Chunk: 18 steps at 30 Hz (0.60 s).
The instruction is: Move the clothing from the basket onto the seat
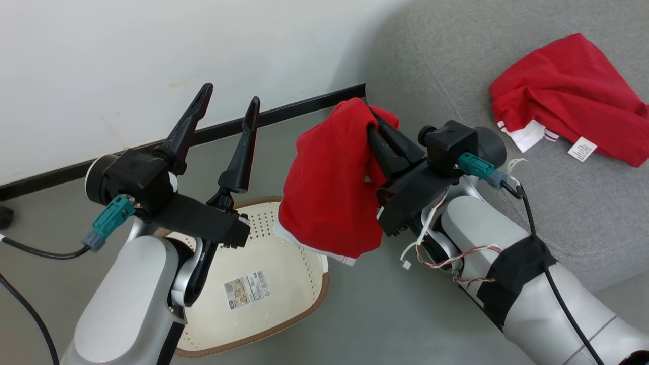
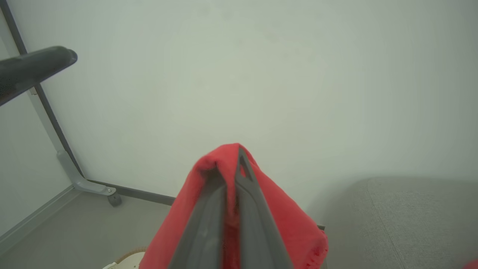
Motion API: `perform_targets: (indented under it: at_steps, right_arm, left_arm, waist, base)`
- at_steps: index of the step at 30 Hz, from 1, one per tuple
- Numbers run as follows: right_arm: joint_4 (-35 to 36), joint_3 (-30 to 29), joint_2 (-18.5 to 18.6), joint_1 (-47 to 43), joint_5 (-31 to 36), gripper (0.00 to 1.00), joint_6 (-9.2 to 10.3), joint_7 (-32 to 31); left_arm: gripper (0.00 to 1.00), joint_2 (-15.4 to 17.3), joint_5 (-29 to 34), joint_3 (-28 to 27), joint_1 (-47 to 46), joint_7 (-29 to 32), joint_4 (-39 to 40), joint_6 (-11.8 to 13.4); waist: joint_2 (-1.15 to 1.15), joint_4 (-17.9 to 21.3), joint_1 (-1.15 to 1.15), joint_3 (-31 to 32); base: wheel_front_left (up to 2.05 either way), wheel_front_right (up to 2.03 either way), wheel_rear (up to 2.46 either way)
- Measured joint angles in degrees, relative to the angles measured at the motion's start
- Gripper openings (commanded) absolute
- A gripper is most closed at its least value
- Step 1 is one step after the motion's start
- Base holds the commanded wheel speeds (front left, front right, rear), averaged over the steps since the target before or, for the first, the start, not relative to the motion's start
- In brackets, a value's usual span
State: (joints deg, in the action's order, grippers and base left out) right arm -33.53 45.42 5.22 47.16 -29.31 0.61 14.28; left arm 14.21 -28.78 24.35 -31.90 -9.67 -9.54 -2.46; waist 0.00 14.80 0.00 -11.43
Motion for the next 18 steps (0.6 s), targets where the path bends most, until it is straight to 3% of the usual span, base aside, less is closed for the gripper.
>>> perform_targets:
  at_steps: [18]
  right_arm:
    - [7.24, -3.03, 1.77, -6.01, 0.09, 0.00, 2.23, 0.00]
  left_arm:
    - [1.00, 0.05, 0.12, 0.14, 3.06, -0.13, -1.23, 0.52]
  waist:
    - [0.00, 6.19, -0.01, 1.03]
  base:
    - [0.00, 0.00, 0.00]
